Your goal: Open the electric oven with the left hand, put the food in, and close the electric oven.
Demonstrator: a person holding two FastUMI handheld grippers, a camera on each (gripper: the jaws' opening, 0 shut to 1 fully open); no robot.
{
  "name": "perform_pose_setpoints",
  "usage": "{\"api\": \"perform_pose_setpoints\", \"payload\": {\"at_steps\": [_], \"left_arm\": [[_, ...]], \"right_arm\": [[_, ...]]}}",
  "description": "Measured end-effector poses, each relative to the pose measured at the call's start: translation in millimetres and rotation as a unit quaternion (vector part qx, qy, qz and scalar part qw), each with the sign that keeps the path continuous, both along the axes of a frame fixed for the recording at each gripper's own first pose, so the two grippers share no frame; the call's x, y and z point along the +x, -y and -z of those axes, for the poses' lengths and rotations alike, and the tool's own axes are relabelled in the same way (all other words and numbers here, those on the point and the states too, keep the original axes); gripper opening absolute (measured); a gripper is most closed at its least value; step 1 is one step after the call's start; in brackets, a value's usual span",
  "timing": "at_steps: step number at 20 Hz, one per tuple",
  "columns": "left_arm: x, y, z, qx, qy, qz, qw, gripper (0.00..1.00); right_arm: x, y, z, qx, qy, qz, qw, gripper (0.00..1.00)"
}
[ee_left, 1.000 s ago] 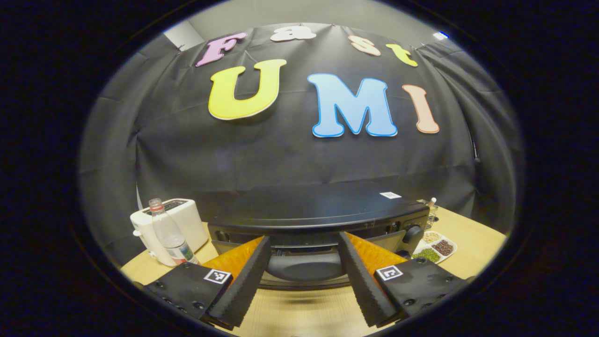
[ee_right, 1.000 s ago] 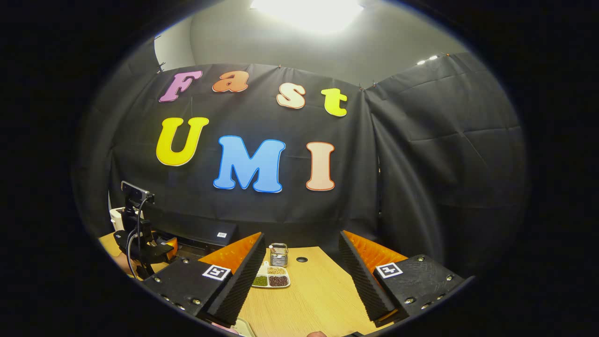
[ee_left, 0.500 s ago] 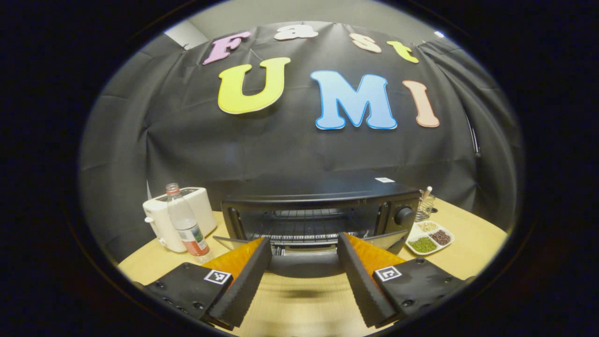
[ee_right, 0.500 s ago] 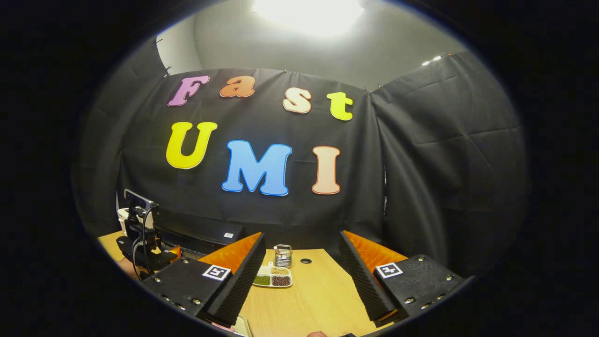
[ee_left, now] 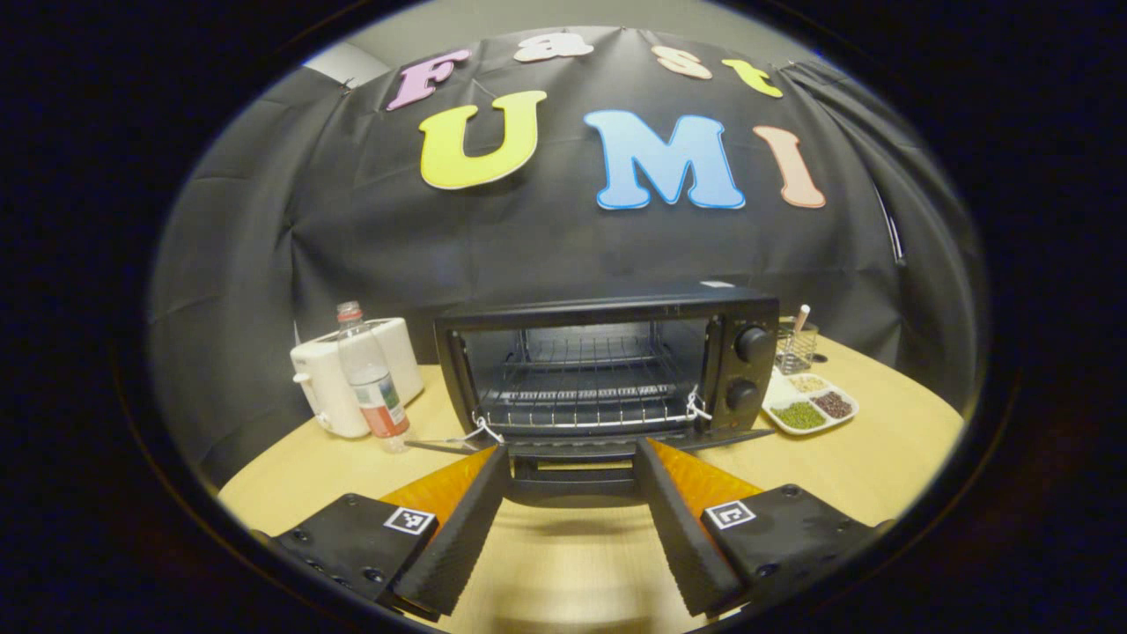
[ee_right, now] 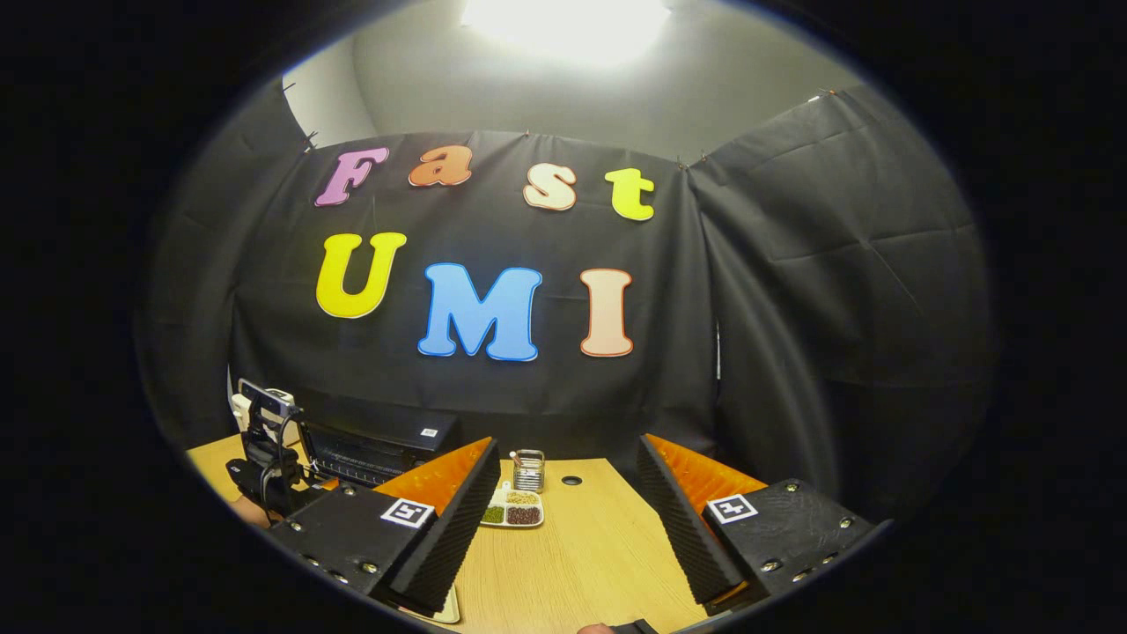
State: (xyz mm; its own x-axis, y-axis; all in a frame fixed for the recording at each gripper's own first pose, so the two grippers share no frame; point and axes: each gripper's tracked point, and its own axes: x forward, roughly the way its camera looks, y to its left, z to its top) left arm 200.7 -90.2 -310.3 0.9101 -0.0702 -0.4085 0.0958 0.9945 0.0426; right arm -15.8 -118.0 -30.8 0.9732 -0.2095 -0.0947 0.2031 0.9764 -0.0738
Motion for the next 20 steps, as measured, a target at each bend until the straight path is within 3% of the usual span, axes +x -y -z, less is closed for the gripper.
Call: {"api": "perform_pose_setpoints", "payload": {"at_steps": [1,2,3,4,5,8,10,12,17,20], "left_arm": [[-4.0,1.7,5.3,0.004,-0.006,0.001,1.000,0.91],[-7.6,2.2,12.0,0.006,-0.012,0.002,1.000,1.00],[-10.3,2.8,15.8,0.008,-0.013,0.001,1.000,1.00],[-13.2,2.8,20.3,0.008,-0.016,0.000,1.000,0.91],[-16.1,3.1,25.2,0.008,-0.022,-0.001,1.000,0.96],[-26.5,-0.3,47.5,0.007,-0.045,-0.010,0.999,0.93],[-30.4,-1.1,55.5,0.010,-0.053,-0.010,0.998,1.00],[-35.4,-2.5,56.0,0.016,-0.054,-0.006,0.998,0.96],[-41.5,-5.5,0.4,0.003,-0.007,-0.004,1.000,1.00],[-46.6,-8.0,-57.6,-0.007,0.041,0.002,0.999,0.93]], "right_arm": [[-1.9,1.7,0.5,0.004,-0.001,-0.001,1.000,0.97],[-3.5,3.2,0.2,0.006,-0.002,-0.002,1.000,0.97],[-5.7,3.9,0.4,0.007,-0.003,-0.003,1.000,0.97],[-8.3,5.5,0.5,0.006,-0.005,-0.005,1.000,0.97],[-9.9,7.5,1.4,0.004,-0.006,-0.006,1.000,0.97],[-15.4,9.5,2.9,0.001,-0.012,-0.008,1.000,0.97],[-16.9,9.4,3.1,0.001,-0.013,-0.008,1.000,0.97],[-17.2,5.6,4.8,0.003,-0.015,-0.012,1.000,0.97],[-2.9,-11.3,13.5,0.020,-0.026,-0.046,0.998,1.00],[9.6,-25.3,23.3,0.041,-0.037,-0.074,0.996,0.97]]}}
